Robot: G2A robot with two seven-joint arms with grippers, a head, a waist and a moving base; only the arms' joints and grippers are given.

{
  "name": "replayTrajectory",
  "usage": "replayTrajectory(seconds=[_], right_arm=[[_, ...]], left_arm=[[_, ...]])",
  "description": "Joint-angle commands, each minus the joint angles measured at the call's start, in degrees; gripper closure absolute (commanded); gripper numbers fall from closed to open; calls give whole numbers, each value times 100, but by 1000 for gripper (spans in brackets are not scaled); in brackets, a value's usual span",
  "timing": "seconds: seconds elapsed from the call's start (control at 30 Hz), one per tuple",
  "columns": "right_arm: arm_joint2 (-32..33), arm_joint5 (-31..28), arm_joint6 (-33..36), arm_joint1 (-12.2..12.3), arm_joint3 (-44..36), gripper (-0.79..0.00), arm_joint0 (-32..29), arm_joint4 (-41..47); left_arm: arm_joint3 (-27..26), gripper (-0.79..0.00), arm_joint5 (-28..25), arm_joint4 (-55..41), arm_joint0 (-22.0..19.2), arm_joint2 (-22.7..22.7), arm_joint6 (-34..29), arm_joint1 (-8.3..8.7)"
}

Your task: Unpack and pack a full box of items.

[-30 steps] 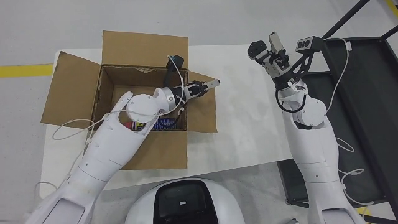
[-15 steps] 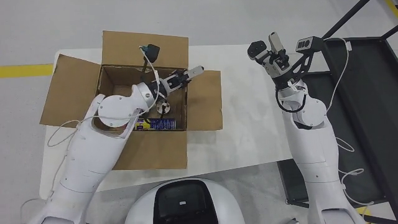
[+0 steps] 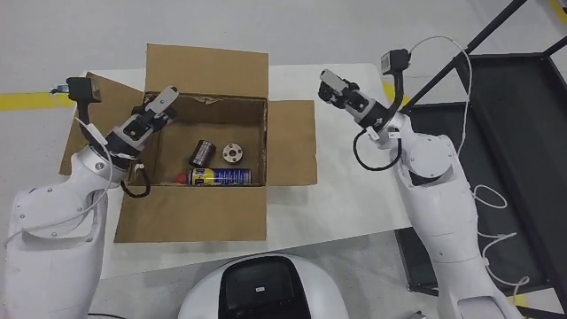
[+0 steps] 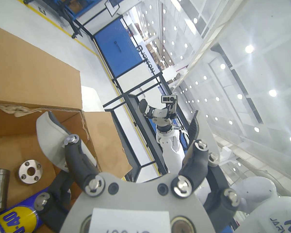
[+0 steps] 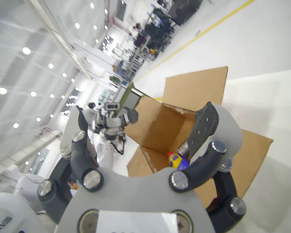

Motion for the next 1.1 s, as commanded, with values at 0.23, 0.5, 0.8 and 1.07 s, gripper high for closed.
replayTrajectory(seconds=[0.23, 0.5, 0.8, 1.07], right_arm=[[-480, 915, 299, 39, -579, -785, 120, -1120], [-407, 1362, 312, 99, -1436, -785, -345, -1472], [-937, 1743, 586, 83, -1706, -785, 250, -1801], [-1723, 1510, 845, 34, -1439, -785, 1092, -2636]], left_arm=[[521, -785, -435, -322, 393, -610, 20, 61], [1271, -785, -707, -306, 244, -633, -23, 102], [1097, -785, -1235, -1031, 428, -1102, -111, 152], [883, -785, -1806, -1732, 920, -1894, -153, 197]])
